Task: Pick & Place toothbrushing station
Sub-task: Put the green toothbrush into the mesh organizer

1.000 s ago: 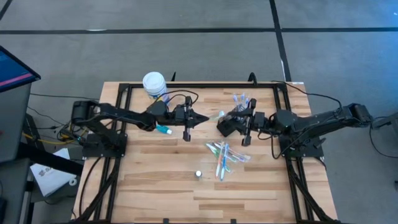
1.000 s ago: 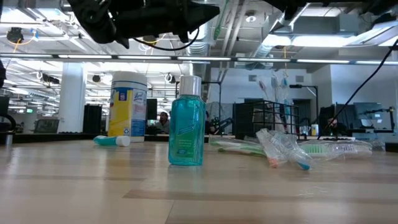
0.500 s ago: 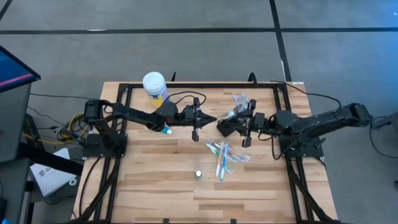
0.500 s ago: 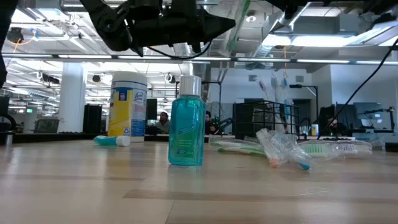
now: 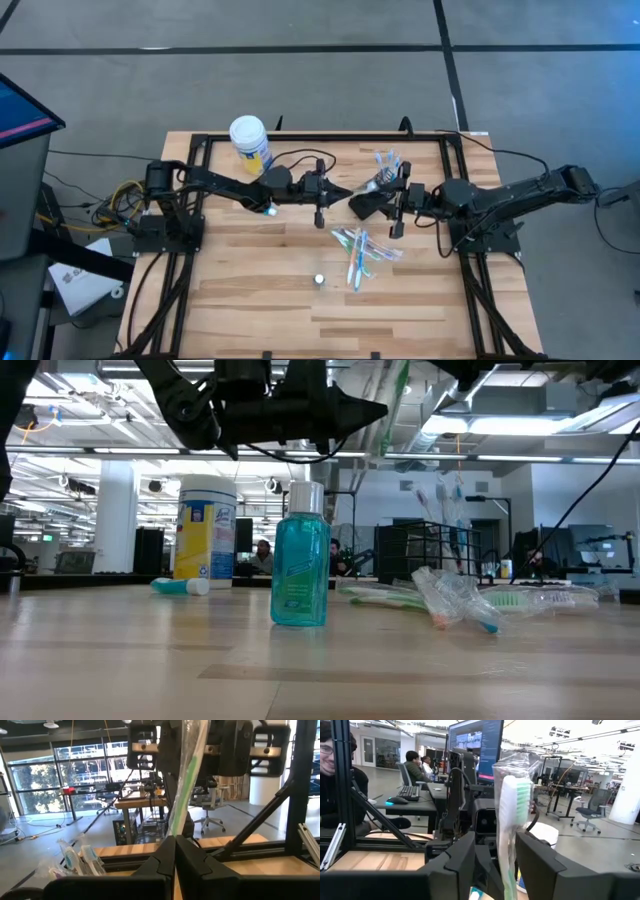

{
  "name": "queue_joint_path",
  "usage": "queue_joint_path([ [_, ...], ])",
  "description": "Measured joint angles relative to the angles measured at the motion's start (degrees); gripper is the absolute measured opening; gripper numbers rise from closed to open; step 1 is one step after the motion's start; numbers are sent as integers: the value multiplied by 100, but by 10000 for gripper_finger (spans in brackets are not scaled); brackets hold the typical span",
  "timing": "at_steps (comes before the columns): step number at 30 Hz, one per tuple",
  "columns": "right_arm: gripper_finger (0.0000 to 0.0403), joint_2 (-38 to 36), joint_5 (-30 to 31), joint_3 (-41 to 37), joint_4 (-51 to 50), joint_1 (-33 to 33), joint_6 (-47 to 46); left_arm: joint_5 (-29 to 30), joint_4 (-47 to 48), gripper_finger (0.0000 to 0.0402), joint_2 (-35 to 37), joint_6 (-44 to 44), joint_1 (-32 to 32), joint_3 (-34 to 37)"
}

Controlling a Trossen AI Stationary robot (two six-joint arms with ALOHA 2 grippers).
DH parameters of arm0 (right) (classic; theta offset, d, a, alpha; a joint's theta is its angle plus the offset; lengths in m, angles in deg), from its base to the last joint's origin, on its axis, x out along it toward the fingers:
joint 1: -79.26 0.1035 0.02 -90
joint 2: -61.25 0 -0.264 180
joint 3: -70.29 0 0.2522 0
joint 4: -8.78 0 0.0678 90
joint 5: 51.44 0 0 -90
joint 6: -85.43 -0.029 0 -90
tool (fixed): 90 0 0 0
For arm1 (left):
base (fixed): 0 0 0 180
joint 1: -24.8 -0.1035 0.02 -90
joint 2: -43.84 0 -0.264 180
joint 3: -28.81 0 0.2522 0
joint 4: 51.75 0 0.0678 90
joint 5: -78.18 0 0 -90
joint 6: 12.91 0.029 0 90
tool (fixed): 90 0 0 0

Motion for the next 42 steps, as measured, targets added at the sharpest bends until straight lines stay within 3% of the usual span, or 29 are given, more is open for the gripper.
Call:
queue_joint_path([
  [9, 77, 0, 23, 0, 2, -104, 2, -2, -39, 1, 25, 0, 2, 0],
  [20, 65, 556, 28, 46, 662, -232, 301, -4, -33, 1, 25, -2, 0, 4],
  [26, 11, 699, 169, 211, 644, -181, 507, -7, -53, 1, 25, -3, 2, 7],
  [35, 9, 602, 165, 216, 434, -157, 466, 25, -9, 6, 25, -6, 2, 11],
  [42, 7, 393, 304, 219, 119, -157, 460, 79, -24, 38, 25, 7, -21, 11],
])
